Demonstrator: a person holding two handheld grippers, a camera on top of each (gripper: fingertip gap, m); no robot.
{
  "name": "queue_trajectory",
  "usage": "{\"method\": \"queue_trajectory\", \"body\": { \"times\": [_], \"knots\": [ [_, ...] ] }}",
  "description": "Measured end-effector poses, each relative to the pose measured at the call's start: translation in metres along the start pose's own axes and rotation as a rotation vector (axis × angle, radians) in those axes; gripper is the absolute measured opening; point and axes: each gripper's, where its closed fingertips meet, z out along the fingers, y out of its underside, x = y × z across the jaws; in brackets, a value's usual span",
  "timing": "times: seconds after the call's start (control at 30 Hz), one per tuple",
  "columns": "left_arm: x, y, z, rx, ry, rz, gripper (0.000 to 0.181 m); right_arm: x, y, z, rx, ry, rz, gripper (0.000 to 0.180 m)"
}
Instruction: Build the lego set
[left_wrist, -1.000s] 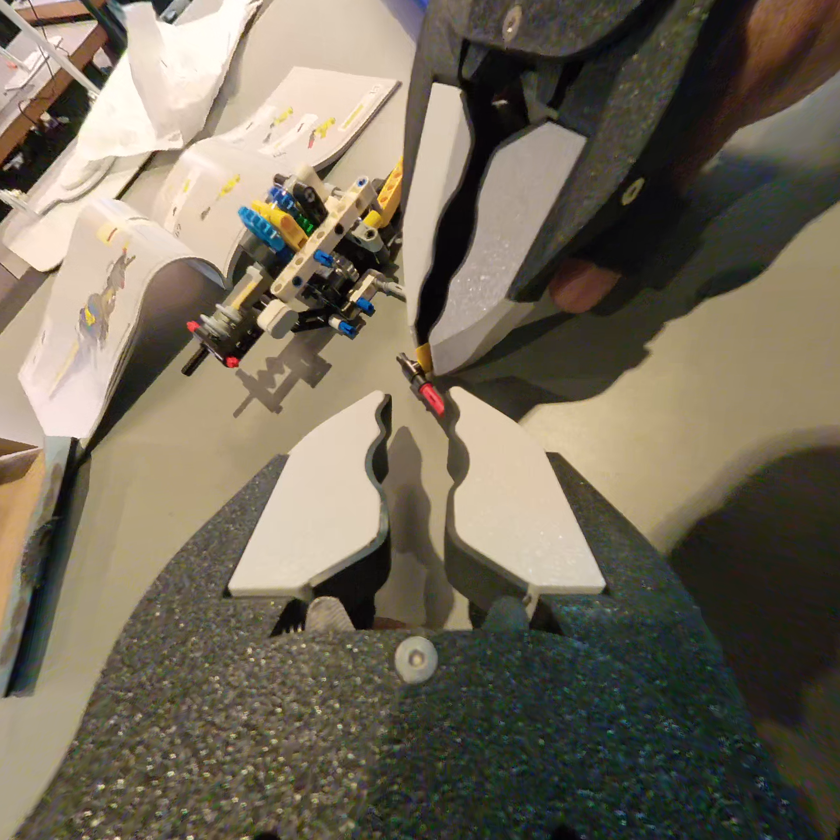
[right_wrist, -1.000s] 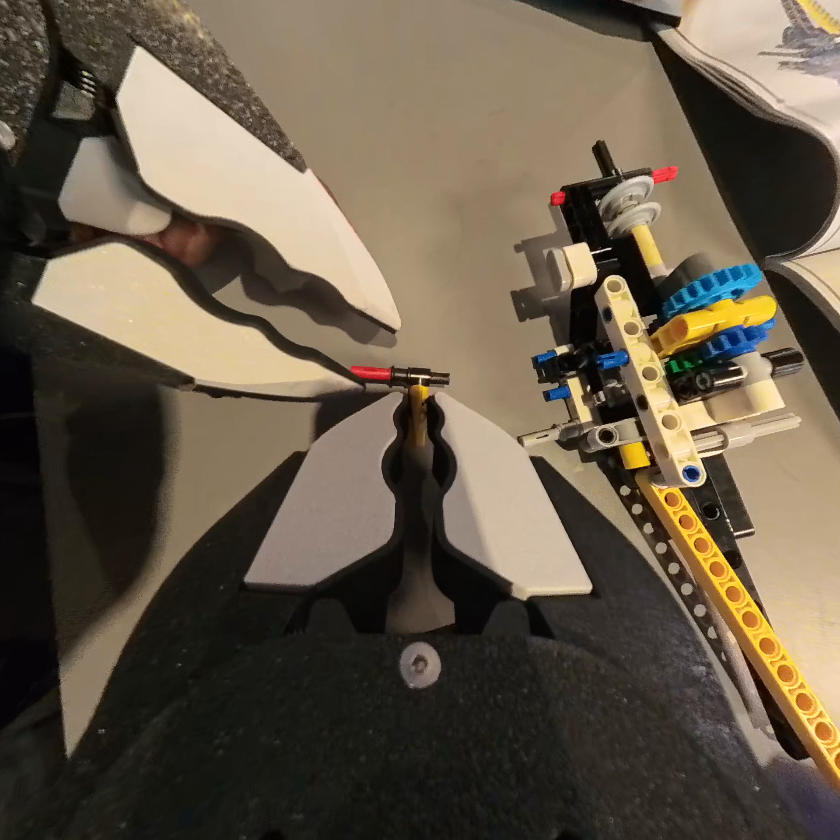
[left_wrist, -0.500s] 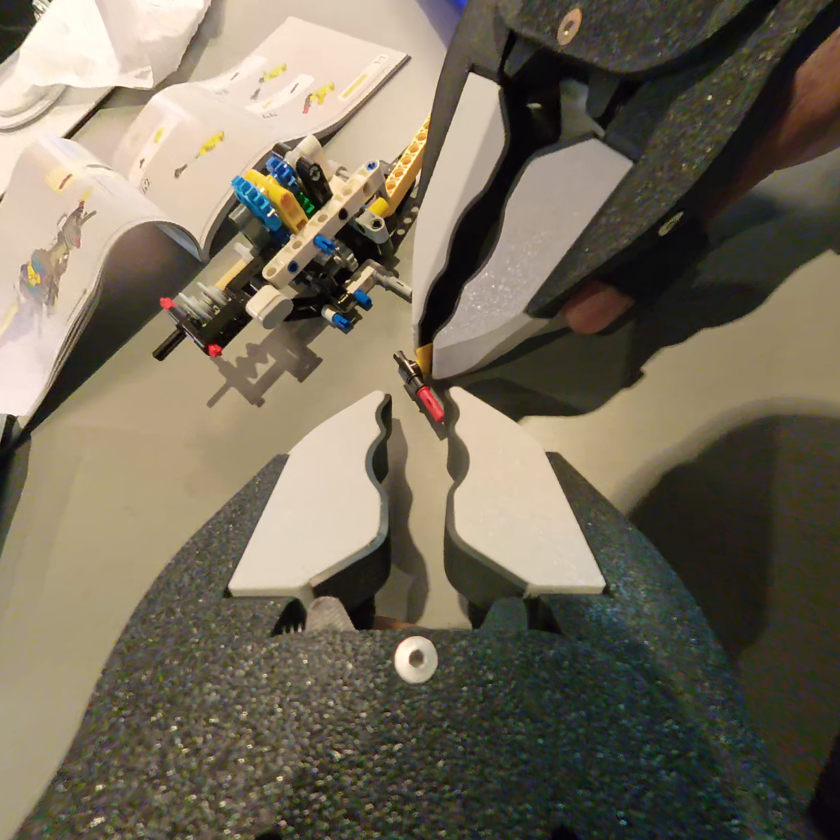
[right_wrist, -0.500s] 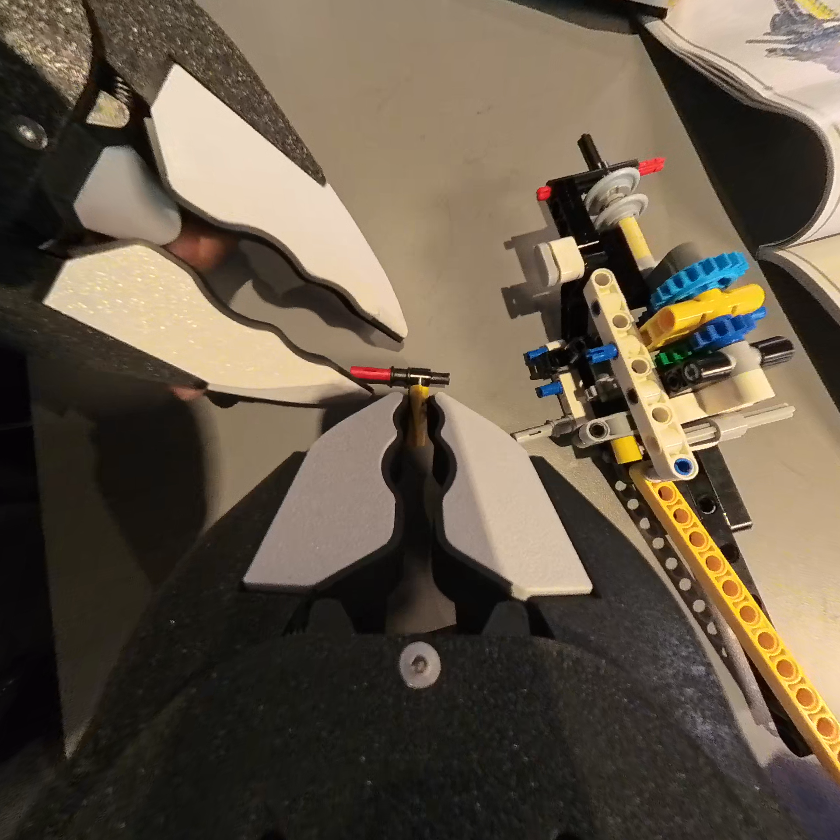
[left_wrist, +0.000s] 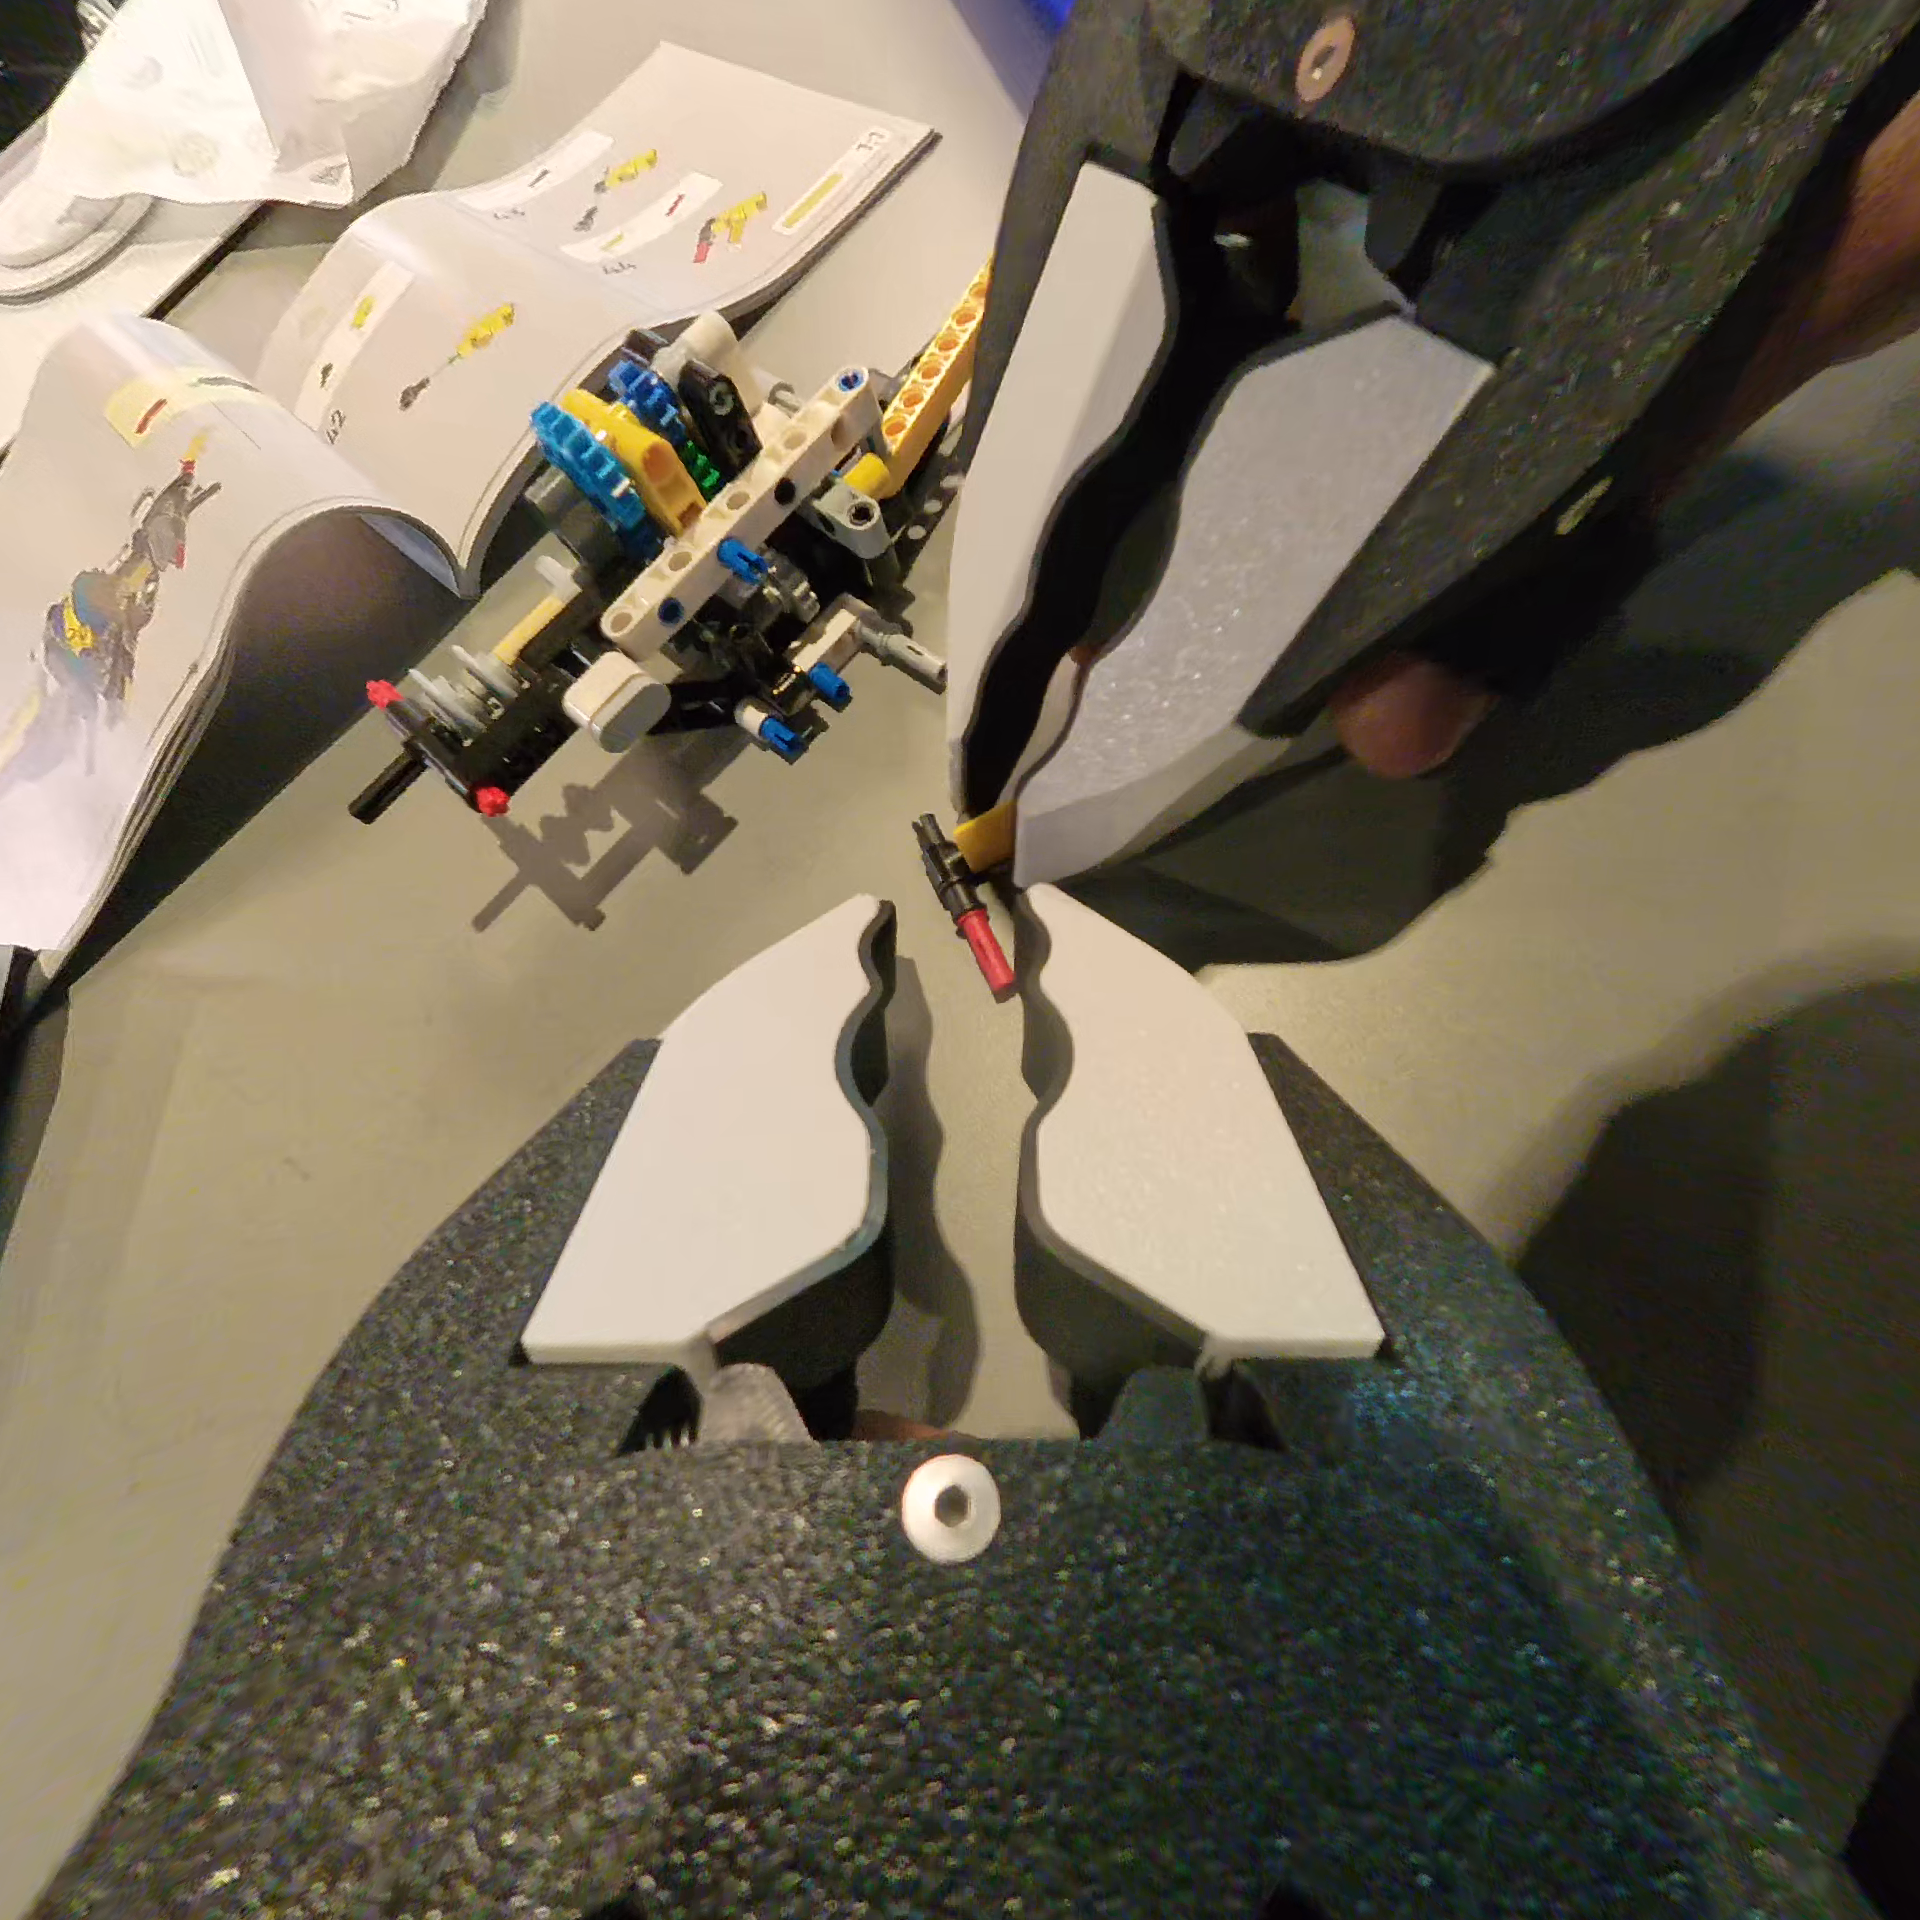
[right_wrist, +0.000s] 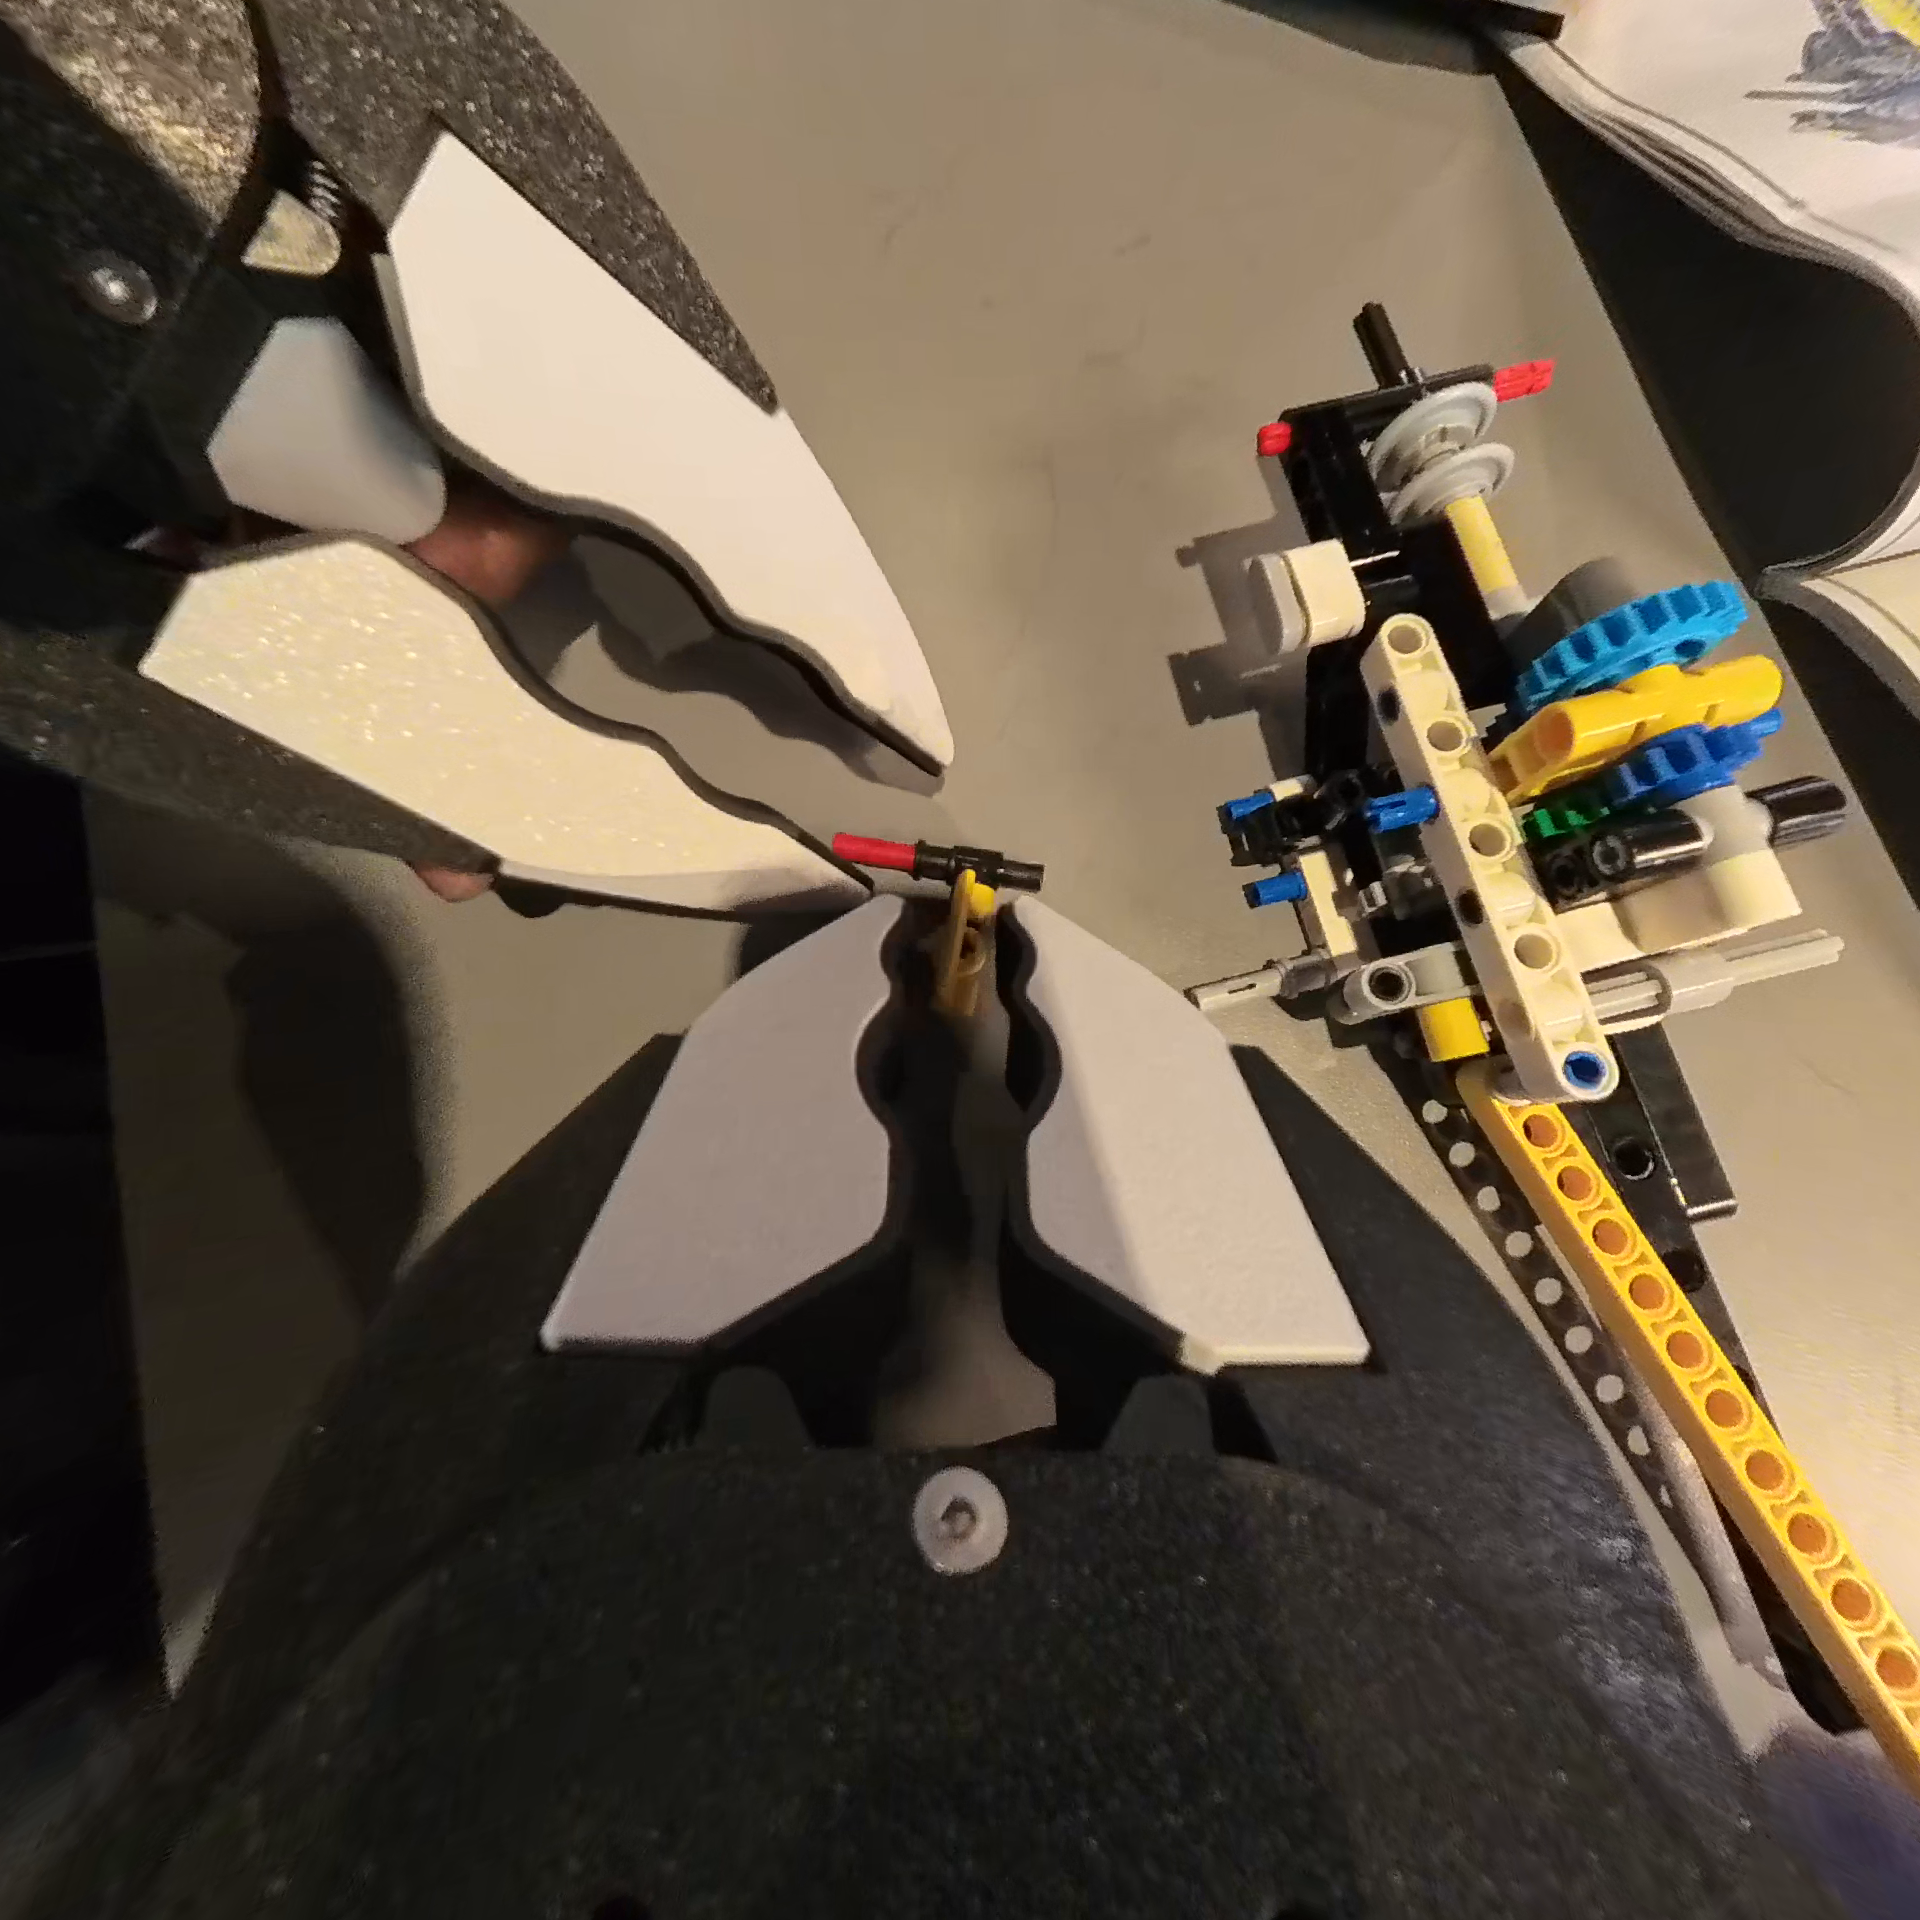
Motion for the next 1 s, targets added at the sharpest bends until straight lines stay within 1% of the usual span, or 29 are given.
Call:
{"method": "queue_trajectory", "body": {
  "times": [0.23,0.37,0.5,0.63,0.8,0.93,1.0],
  "knots": [
    [-0.008,-0.007,-0.01,0.081,0.021,-0.109,0.022,-0.001,0.007,-0.016,0.047,-0.031,0.028,0.018],
    [-0.011,-0.007,-0.012,0.087,0.009,-0.134,0.022,0.001,0.014,-0.029,0.074,-0.02,0.052,0.018],
    [-0.014,-0.004,-0.01,0.063,-0.017,-0.143,0.022,0.001,0.018,-0.033,0.079,-0.009,0.059,0.018],
    [-0.015,-0.003,-0.009,0.055,-0.034,-0.137,0.022,0.0,0.016,-0.028,0.066,0.016,0.029,0.018],
    [-0.013,-0.003,-0.01,0.052,-0.063,-0.098,0.022,0.002,0.002,-0.017,0.075,0.044,0.02,0.017],
    [-0.011,0.0,-0.012,0.047,-0.077,-0.07,0.022,0.012,0.005,-0.009,0.028,0.094,0.051,0.009],
    [-0.009,0.001,-0.014,0.049,-0.072,-0.067,0.022,0.015,0.004,-0.01,0.034,0.094,0.093,0.004]
  ]
}}
